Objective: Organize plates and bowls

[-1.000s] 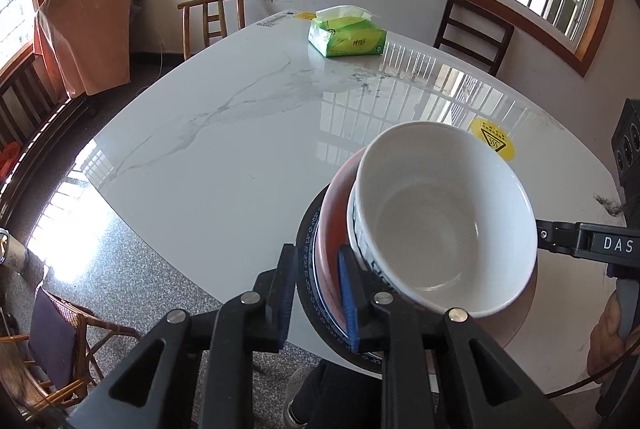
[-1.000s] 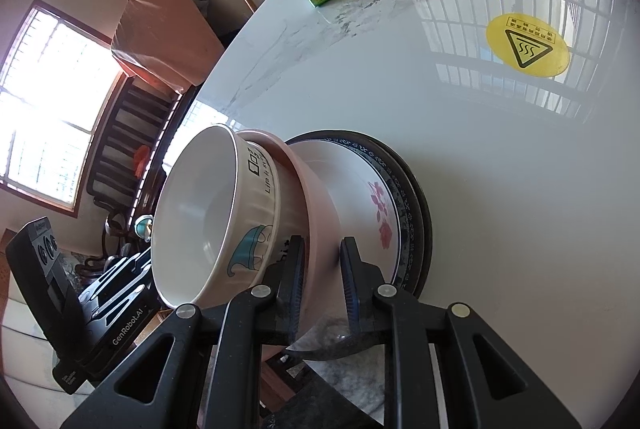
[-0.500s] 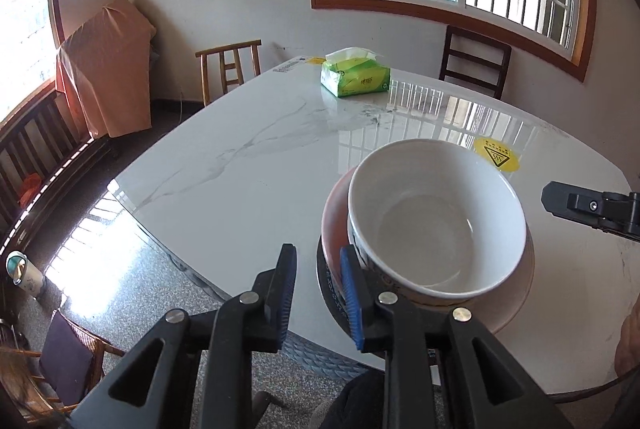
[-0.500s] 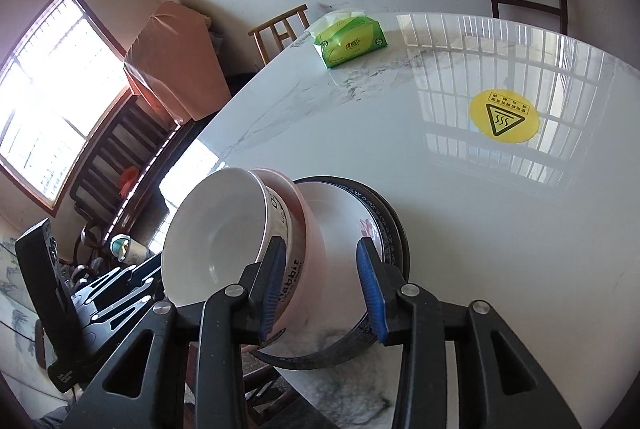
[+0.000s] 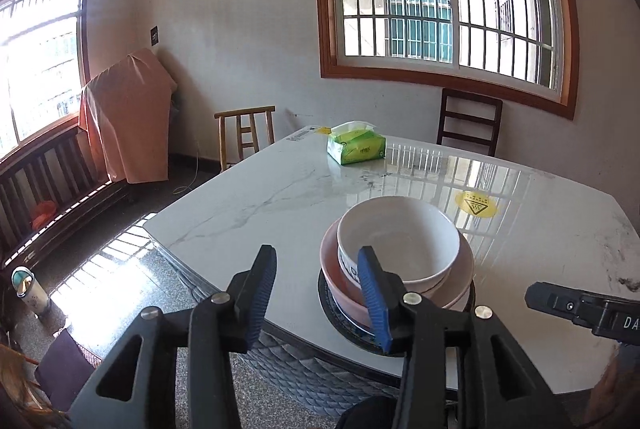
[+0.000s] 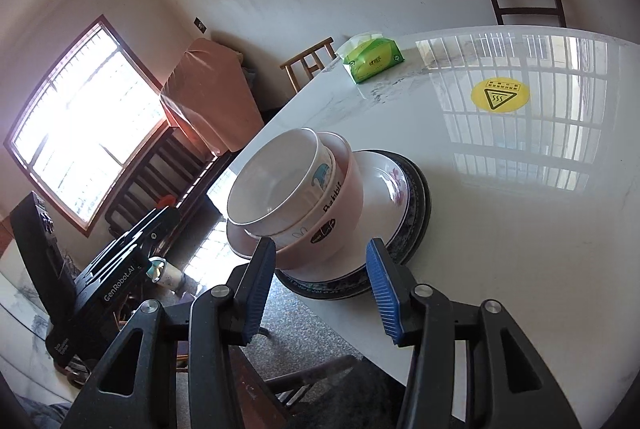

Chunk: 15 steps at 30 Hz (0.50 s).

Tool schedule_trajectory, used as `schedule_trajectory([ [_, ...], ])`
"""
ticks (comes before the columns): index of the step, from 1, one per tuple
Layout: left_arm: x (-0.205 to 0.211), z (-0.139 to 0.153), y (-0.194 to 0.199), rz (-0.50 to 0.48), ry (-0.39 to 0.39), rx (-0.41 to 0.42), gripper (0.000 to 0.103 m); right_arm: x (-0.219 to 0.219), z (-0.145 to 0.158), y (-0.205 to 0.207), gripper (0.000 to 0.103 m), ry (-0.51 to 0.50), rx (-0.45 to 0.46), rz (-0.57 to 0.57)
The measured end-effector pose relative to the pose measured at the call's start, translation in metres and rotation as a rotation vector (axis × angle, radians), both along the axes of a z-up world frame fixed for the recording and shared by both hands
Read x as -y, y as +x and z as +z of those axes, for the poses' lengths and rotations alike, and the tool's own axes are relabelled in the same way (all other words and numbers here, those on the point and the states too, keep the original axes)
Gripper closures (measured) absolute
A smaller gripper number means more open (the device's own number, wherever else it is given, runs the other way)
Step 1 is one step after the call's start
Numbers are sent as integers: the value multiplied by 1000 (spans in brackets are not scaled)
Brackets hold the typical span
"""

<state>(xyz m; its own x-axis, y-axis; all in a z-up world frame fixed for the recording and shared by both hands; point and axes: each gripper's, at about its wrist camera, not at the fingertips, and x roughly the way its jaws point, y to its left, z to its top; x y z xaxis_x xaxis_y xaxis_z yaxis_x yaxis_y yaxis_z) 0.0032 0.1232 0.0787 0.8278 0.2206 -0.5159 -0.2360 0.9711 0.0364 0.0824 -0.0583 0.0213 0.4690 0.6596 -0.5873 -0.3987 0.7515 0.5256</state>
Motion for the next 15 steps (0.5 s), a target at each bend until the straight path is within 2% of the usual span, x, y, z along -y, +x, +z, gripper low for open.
schedule_trajectory([
  [11, 30, 9, -25, -57, 7, 31, 54, 23, 6, -41, 54, 13, 83, -32],
  [15, 36, 10, -31, -74, 6, 40, 46, 27, 10, -57, 53, 11, 149, -44],
])
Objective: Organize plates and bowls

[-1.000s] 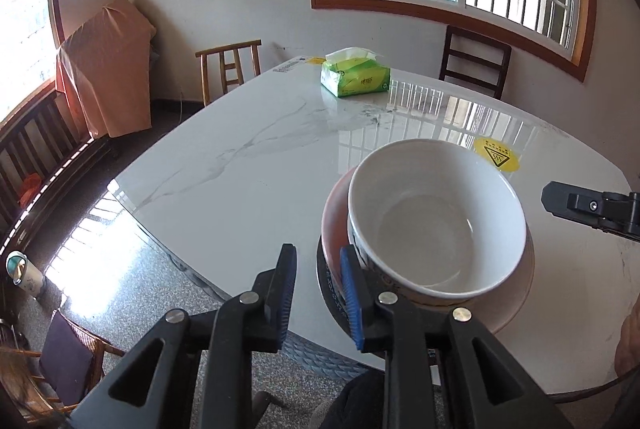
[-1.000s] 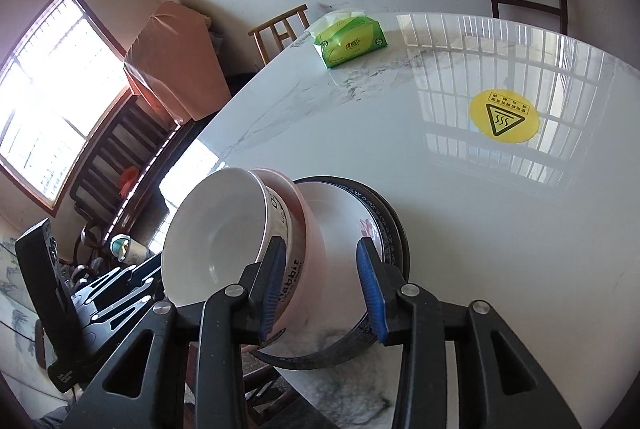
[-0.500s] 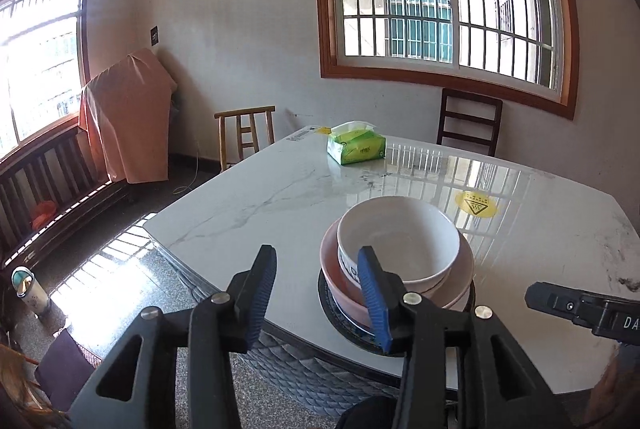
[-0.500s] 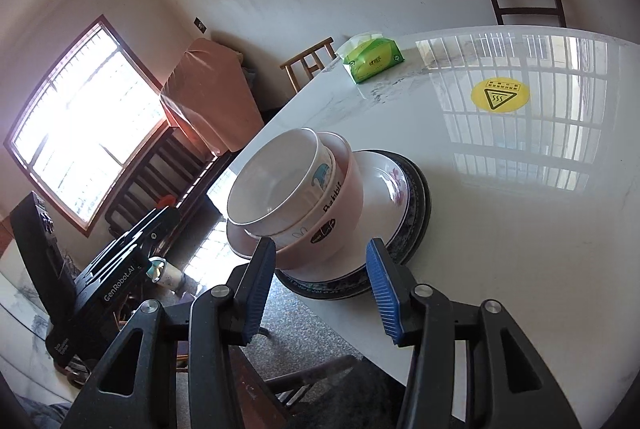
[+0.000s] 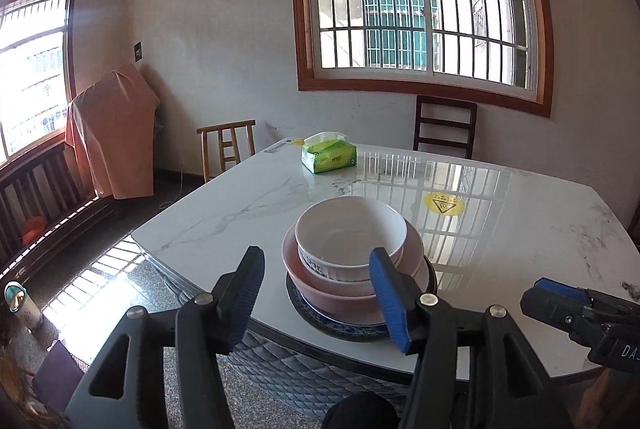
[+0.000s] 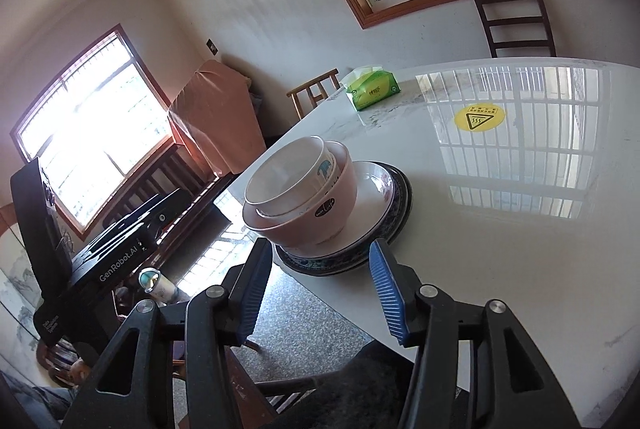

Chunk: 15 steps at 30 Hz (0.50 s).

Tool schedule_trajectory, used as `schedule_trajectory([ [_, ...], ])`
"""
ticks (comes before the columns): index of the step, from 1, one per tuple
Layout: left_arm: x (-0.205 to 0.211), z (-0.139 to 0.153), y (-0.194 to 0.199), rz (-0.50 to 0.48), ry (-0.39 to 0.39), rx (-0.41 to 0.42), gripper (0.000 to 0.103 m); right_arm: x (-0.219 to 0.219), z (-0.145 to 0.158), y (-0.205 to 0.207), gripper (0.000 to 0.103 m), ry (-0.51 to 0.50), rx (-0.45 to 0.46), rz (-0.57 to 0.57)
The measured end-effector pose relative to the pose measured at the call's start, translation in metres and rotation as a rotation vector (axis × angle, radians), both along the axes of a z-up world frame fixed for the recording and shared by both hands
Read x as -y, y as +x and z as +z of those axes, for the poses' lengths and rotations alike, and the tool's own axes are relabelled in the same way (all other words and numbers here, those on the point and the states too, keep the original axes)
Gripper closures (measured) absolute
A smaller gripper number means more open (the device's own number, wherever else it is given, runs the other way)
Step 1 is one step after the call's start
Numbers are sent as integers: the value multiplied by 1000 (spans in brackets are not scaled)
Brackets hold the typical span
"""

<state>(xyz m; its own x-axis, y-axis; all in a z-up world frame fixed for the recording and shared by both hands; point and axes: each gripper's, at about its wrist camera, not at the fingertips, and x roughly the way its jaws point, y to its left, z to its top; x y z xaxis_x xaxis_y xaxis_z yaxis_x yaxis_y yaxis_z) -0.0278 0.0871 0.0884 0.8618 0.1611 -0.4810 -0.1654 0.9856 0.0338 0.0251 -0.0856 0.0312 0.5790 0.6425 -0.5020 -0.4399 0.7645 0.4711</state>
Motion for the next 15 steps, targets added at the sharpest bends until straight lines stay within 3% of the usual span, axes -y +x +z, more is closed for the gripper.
schedule_trajectory([
  [4, 4, 0, -3, -3, 3, 11, 42, 0, 1, -7, 49, 4, 42, 3],
  [10, 9, 3, -8, -9, 22, 33, 35, 4, -5, -10, 47, 11, 43, 7],
  [15, 13, 2, -8, -13, 23, 35, 35, 11, -9, -13, 45, 21, 42, -5],
])
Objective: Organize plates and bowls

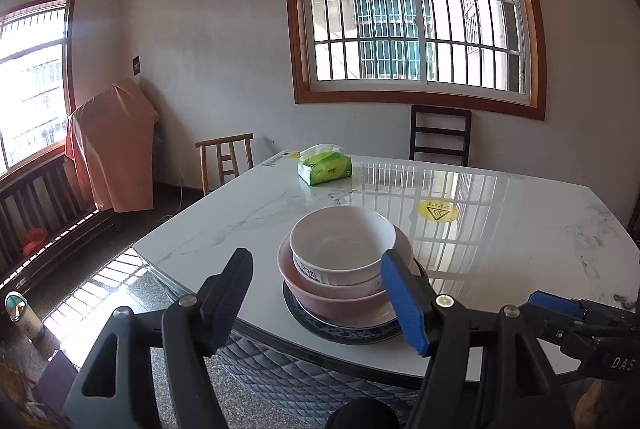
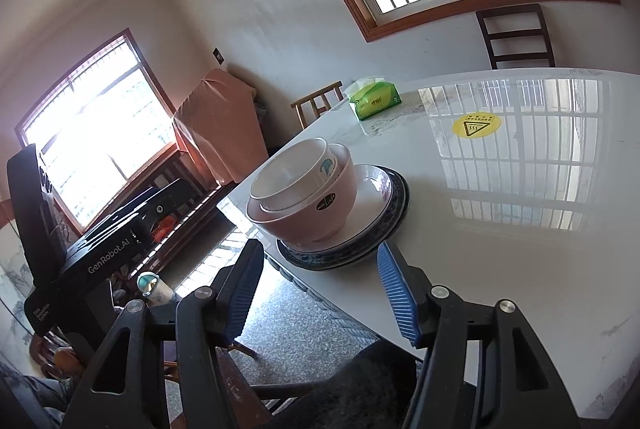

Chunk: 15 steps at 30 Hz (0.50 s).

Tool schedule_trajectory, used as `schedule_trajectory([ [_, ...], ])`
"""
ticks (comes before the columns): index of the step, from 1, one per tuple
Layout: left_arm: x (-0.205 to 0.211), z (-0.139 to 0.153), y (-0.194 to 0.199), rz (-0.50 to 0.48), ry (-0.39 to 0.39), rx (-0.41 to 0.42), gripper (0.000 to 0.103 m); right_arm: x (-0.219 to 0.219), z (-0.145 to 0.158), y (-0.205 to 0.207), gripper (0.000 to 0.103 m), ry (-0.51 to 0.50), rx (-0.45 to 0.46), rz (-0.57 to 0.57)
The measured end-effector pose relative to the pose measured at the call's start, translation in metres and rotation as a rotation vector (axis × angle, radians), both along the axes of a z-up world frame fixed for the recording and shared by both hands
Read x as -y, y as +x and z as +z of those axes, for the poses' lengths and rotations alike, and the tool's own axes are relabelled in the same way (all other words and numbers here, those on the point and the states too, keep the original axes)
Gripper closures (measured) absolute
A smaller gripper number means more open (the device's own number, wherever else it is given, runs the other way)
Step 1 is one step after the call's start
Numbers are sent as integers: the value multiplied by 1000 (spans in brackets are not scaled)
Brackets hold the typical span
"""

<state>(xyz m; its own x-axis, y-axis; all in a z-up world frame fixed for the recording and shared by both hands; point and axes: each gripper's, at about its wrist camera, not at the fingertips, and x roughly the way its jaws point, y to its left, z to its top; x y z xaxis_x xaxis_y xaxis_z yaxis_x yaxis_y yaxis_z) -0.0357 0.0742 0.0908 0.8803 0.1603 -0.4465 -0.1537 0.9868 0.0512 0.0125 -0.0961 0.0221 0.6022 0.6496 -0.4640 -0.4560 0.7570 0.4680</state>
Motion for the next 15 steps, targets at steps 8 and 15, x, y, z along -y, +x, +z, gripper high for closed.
schedule_trajectory([
  [8, -4, -6, 5, -47, -55, -48, 15, 5, -8, 1, 44, 3, -19, -9],
  [15, -12, -18, 16, -40, -74, -100, 13, 68, -26, 34, 41, -14, -121, -145],
])
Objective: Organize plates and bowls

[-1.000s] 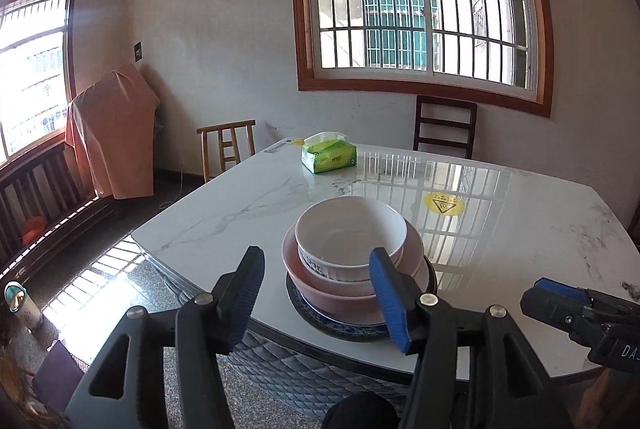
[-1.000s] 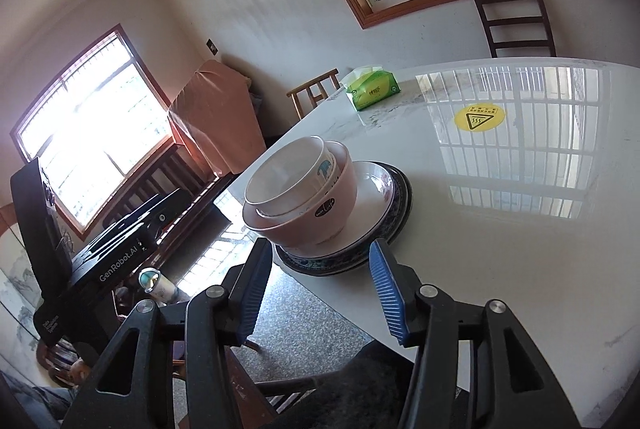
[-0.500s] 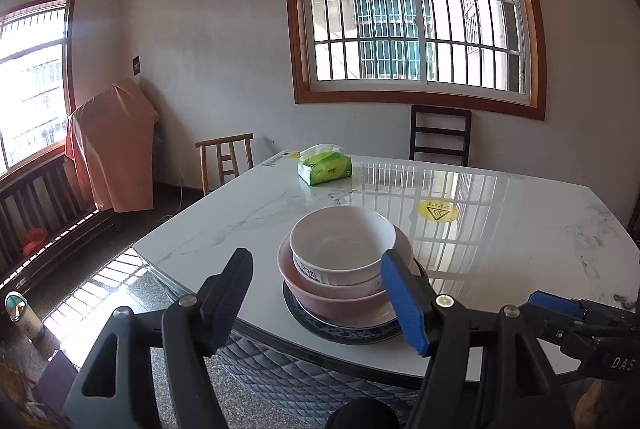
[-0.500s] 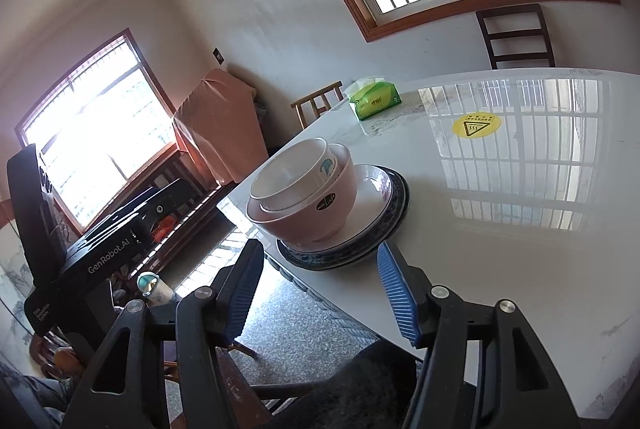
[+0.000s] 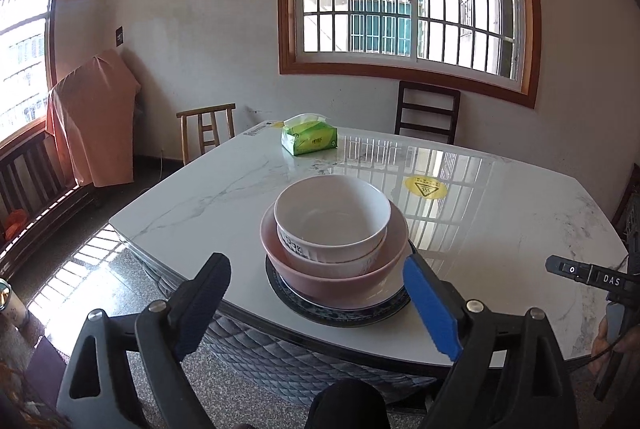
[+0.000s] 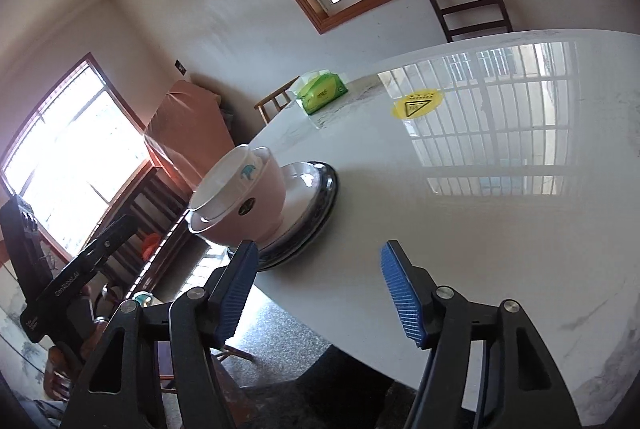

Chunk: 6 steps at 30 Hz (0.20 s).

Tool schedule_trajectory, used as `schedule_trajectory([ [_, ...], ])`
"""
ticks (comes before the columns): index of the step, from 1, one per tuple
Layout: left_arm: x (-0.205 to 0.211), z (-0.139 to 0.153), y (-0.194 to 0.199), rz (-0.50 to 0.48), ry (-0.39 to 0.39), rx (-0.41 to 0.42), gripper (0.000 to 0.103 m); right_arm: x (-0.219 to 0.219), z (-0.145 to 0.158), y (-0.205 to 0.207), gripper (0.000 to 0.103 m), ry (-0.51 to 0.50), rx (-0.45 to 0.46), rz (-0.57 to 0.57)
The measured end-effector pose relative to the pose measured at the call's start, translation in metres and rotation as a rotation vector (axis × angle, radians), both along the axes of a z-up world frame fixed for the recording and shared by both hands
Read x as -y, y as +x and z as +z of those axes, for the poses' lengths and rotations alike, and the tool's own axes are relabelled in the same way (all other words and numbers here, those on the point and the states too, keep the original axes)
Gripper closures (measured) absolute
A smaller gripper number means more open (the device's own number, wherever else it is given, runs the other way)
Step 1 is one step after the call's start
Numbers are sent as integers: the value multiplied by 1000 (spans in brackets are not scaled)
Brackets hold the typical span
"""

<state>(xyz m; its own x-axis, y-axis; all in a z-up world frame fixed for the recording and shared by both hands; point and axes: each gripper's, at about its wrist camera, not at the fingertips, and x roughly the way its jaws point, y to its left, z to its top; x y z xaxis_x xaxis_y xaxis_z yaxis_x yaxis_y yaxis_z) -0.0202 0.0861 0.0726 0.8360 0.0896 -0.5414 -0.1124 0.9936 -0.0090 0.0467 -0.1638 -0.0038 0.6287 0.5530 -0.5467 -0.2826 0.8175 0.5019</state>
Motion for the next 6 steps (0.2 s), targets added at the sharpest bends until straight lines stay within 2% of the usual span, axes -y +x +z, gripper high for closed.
schedule_trajectory([
  [6, -4, -9, -1, 45, 33, -20, 12, 98, -27, 55, 39, -243, -150, -241],
])
